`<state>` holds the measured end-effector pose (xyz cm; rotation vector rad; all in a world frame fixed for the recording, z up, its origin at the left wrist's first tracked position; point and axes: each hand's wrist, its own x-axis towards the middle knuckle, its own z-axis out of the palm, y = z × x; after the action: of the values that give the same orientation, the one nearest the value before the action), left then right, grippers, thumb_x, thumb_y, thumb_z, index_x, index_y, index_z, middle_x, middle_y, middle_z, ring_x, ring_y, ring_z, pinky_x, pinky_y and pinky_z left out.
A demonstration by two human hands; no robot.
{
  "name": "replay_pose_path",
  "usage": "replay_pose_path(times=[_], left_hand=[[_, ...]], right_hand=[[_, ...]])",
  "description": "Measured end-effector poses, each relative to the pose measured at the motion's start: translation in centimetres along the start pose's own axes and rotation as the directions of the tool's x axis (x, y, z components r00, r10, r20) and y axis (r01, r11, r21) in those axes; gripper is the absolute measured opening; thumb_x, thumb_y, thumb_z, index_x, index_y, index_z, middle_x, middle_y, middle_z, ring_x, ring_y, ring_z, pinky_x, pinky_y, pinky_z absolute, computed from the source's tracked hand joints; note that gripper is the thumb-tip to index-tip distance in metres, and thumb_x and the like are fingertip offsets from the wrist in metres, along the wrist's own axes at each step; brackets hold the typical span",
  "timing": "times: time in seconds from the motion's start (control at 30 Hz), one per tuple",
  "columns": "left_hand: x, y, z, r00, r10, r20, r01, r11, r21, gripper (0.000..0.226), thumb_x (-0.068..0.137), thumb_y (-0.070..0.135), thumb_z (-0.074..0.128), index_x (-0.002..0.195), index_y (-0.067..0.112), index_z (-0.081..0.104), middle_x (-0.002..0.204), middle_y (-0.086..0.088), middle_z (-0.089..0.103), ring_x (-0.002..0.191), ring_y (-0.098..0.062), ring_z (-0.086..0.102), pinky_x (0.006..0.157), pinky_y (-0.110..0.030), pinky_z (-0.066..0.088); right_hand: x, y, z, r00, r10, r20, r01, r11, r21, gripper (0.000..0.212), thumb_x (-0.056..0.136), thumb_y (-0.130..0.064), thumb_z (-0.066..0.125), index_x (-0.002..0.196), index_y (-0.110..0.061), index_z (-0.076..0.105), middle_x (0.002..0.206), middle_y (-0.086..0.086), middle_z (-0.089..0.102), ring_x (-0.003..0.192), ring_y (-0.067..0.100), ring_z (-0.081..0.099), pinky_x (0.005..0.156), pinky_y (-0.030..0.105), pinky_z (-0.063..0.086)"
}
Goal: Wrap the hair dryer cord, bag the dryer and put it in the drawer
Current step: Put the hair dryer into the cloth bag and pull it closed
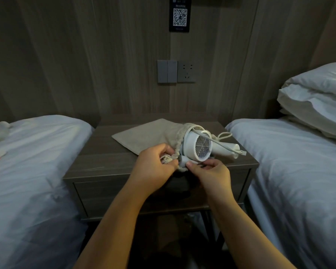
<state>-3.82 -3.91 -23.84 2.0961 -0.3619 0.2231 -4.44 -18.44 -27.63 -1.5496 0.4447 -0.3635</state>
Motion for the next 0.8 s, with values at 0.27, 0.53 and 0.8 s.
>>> replay_pose_path(times=[0.27,0.53,0.8], left_hand=[[0.3,-0.6,0.6,0.992,-0.089,-0.086,0.08,0.991,-0.104,0.013,0.083,0.011,0.065,0.077,0.021,0.061,0.074,0.0,0.068,0.063,-0.005,0.066,0.052,-0.01,0.048],[1.3,-1.6,0.6,0.946,-0.222,-0.236,0.146,0.942,-0.303,0.019,0.086,0.013,0.062,0.079,0.03,0.057,0.089,-0.008,0.07,0.084,-0.021,0.07,0.082,-0.039,0.057],[1.4,-1.7,0.6,0.946,-0.255,-0.199,0.158,0.901,-0.404,0.009,0.089,0.008,0.058,0.095,0.014,0.061,0.084,-0.004,0.068,0.075,-0.013,0.068,0.072,-0.026,0.057]], right_hand=[[-0.5,0.7,0.0,0.93,-0.336,0.15,0.362,0.76,-0.539,0.028,0.072,-0.048,0.07,0.072,-0.021,0.062,0.069,-0.01,0.063,0.076,0.012,0.063,0.065,0.023,0.039],[-2.6,-4.0,-3.0,0.807,-0.021,0.59,0.541,0.425,-0.726,0.034,0.082,-0.044,0.062,0.083,-0.011,0.071,0.081,0.004,0.071,0.075,0.014,0.063,0.071,0.029,0.049],[-0.1,-5.7,-5.6,0.689,-0.569,0.449,0.719,0.459,-0.522,0.036,0.053,-0.037,0.086,0.077,-0.031,0.059,0.087,-0.007,0.058,0.086,0.012,0.055,0.074,0.02,0.041]])
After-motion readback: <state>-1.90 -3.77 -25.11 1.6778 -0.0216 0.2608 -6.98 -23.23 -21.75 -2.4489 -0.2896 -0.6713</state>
